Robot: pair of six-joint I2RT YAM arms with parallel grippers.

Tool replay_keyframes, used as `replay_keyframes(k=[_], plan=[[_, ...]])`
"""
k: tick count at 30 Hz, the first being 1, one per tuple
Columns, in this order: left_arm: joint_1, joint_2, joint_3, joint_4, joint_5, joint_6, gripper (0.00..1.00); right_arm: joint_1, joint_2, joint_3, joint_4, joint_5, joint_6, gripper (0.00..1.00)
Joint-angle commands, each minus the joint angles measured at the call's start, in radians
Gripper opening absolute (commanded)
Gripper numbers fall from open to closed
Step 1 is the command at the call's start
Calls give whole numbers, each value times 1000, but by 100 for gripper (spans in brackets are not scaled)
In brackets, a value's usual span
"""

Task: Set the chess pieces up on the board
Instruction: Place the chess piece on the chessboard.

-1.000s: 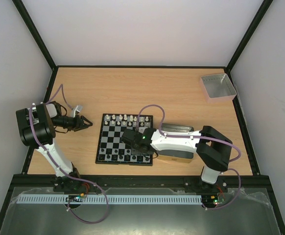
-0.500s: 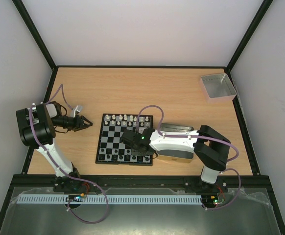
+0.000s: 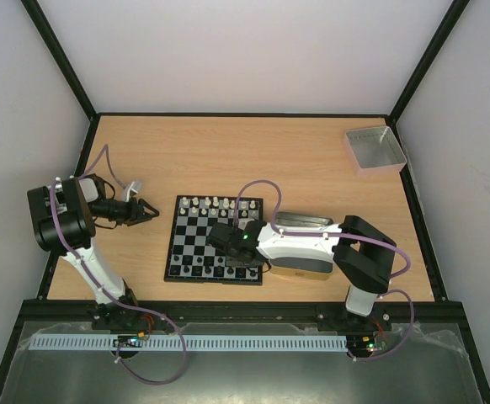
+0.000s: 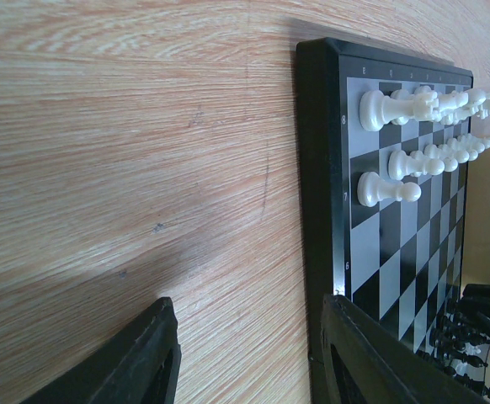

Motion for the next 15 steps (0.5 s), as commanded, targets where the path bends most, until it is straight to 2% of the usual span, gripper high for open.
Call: replay_keyframes(k=[1,8,15], plan=[[0,86,-44,94,-334,9,49,1,5,36,-38,46,6,19],[1,88,-43,92,-333,9,49,-67,-44,35,-61,66,-7,23],[1,88,-43,90,-331,10,49,-202,-189,-7,-191,211,13,23]])
